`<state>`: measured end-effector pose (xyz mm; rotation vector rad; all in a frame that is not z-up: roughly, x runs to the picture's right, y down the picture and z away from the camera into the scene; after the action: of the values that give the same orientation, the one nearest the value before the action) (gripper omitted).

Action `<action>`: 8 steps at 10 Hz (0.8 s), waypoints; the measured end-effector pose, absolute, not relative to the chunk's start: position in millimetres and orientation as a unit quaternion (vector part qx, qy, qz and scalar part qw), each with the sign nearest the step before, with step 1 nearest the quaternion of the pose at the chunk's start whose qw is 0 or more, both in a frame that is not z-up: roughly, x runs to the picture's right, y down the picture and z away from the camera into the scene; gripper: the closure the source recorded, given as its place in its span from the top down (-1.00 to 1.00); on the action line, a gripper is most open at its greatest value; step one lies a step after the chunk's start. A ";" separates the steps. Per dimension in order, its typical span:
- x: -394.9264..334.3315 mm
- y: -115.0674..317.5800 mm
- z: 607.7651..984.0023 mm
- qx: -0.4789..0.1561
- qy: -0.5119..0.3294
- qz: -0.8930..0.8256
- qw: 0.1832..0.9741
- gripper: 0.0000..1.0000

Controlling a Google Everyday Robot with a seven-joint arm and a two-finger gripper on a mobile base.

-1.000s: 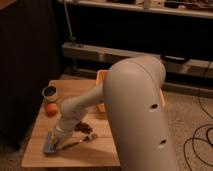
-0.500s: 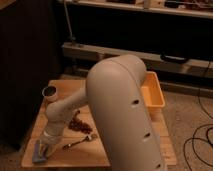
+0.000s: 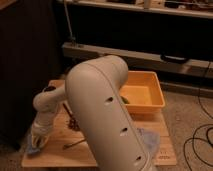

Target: Wipe table surface with sponge

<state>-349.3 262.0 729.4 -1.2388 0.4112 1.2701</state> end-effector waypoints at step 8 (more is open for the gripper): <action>-266.4 214.0 780.7 -0.519 0.142 0.625 0.566 -1.00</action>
<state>-266.4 214.0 780.7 -1.2193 0.3348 1.4706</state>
